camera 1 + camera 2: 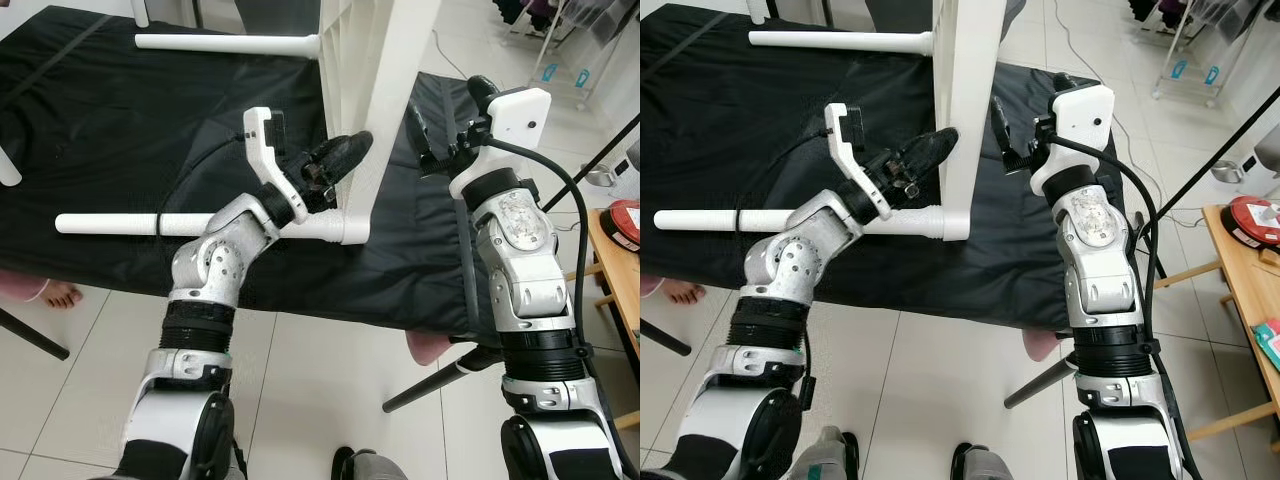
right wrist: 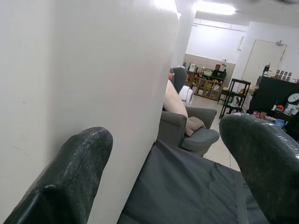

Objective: Building children table

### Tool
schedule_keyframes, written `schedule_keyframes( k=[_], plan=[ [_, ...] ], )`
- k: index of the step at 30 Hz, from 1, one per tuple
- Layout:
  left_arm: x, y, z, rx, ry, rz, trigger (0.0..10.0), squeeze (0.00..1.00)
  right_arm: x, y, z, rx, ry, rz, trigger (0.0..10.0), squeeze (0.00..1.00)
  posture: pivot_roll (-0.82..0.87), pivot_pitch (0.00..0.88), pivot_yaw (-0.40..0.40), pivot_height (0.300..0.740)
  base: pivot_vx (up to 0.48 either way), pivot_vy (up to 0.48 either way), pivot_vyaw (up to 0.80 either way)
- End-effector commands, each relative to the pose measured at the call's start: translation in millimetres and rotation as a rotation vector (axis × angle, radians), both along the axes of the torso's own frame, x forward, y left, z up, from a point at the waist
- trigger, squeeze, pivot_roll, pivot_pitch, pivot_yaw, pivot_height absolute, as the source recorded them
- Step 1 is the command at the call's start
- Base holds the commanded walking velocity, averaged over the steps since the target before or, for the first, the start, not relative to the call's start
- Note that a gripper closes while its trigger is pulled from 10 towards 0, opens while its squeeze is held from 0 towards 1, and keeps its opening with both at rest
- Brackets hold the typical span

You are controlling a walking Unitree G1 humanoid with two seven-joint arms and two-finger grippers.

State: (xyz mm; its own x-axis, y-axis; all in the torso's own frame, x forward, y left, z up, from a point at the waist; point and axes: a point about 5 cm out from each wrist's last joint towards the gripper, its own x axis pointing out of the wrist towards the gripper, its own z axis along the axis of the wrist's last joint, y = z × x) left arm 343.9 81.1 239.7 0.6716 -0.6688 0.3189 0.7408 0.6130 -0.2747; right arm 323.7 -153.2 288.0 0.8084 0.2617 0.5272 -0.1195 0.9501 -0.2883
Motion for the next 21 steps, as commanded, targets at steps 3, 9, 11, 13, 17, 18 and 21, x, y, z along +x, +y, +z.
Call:
schedule_keyframes(
  k=[3,9,11,13,17,18,21],
  plan=[
    [-6.6,1.2,-6,0.157,-0.06,0.083,10.0,0.0,-2.6,-1.7,-2,0.008,0.002,0.001,10.0,0.0,0.16,0.153,-0.065,0.74,0.0,0.0,0.0],
    [-25.4,2.9,-8,0.413,-0.242,0.159,10.0,1.0,-2.9,-3.4,-14,0.019,0.038,-0.012,10.0,0.0,0.17,0.157,-0.069,0.74,0.0,0.0,0.0],
    [-25.4,2.9,-8,0.413,-0.242,0.159,10.0,1.0,-2.9,-3.4,-14,0.019,0.038,-0.012,10.0,0.0,0.17,0.157,-0.069,0.74,0.0,0.0,0.0],
    [-27.2,5.8,-5,0.444,-0.282,0.191,10.0,1.0,-3.0,-5.6,-18,0.02,0.05,-0.023,10.0,0.0,0.17,0.157,-0.069,0.74,0.0,0.0,0.0],
    [-30.7,19.8,12,0.586,-0.425,0.336,10.0,0.0,-4.1,-17.2,-36,0.03,0.102,-0.078,10.0,0.0,0.17,0.158,-0.07,0.74,0.0,0.0,0.0],
    [-32.0,23.6,16,0.634,-0.459,0.379,10.0,0.0,-4.6,-21.1,-43,0.029,0.123,-0.098,10.0,0.0,0.18,0.156,-0.074,0.74,0.0,0.0,0.0],
    [-36.6,30.0,21,0.719,-0.504,0.463,10.0,0.0,-7.7,-27.6,-60,0.031,0.176,-0.124,10.0,0.0,0.19,0.155,-0.082,0.74,0.0,0.0,0.0]
  ],
)
